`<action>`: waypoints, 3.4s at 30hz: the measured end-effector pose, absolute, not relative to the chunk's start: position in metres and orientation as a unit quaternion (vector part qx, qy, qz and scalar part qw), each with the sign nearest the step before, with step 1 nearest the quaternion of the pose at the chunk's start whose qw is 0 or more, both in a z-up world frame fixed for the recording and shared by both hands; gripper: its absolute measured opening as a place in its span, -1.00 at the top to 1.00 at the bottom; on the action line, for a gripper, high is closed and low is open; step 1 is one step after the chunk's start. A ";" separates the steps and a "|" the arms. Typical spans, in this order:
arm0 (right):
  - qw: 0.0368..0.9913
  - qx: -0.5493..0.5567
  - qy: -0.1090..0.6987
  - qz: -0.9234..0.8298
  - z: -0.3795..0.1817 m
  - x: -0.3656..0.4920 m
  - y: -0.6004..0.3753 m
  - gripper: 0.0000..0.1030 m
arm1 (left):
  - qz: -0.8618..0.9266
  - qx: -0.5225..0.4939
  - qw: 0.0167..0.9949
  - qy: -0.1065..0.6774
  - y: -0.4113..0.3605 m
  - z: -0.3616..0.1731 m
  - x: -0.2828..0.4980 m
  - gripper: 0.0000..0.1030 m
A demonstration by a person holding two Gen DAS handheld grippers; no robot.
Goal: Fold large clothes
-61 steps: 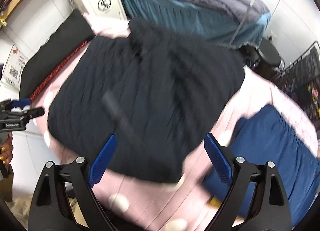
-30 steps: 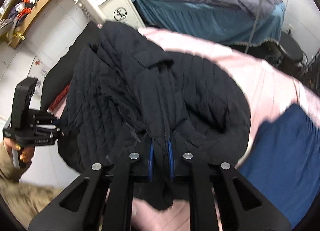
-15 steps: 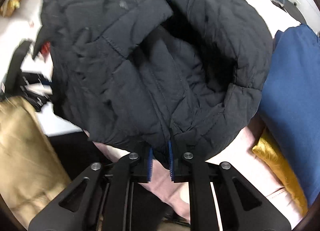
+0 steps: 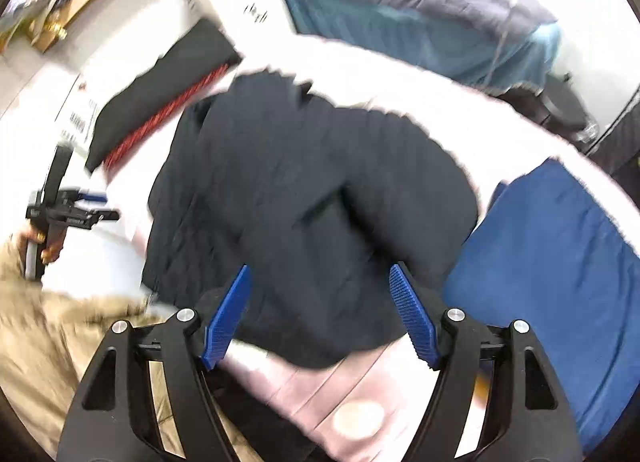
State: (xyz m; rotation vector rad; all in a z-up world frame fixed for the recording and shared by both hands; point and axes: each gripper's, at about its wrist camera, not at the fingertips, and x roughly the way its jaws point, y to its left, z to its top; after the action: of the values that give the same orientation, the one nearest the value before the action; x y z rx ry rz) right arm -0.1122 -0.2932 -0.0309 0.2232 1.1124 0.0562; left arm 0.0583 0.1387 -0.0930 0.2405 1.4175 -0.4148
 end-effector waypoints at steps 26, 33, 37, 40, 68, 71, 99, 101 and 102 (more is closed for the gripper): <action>0.763 -0.115 0.630 -0.086 -0.150 -0.004 -0.260 0.64 | -0.203 0.084 0.702 0.678 0.031 -0.198 0.182 0.28; 0.818 0.007 0.562 -0.124 -0.087 -0.007 -0.281 0.77 | -0.198 0.069 0.728 0.652 0.031 -0.149 0.173 0.85; 0.852 0.066 0.505 -0.119 -0.037 -0.008 -0.291 0.79 | -0.192 0.042 0.768 0.610 0.038 -0.094 0.176 0.89; 0.883 0.083 0.446 -0.119 0.015 -0.016 -0.298 0.82 | -0.194 0.013 0.803 0.564 0.049 -0.039 0.184 0.90; 0.679 0.530 0.445 -0.246 -0.135 -0.097 -0.489 -0.22 | -0.016 0.014 0.863 0.504 0.107 -0.045 0.305 -0.84; 0.680 0.513 0.457 -0.255 -0.148 -0.102 -0.464 -0.32 | -0.027 0.023 0.838 0.545 0.094 -0.078 0.283 -0.84; 0.807 0.181 0.557 -0.080 -0.134 0.168 -0.229 -0.32 | -0.137 0.112 0.793 0.582 -0.017 -0.131 0.134 -0.86; 0.796 0.196 0.562 -0.107 -0.143 0.179 -0.231 -0.32 | -0.120 0.119 0.793 0.586 0.001 -0.135 0.131 -0.86; 0.790 0.209 0.567 -0.109 -0.153 0.186 -0.235 -0.32 | -0.113 0.119 0.791 0.589 0.009 -0.136 0.129 -0.86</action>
State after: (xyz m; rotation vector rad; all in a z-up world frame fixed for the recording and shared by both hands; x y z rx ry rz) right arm 0.1864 -0.2346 -0.1532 0.4493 1.2202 -0.2341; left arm 0.1295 0.0086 -0.1362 0.2551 1.2685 -0.2438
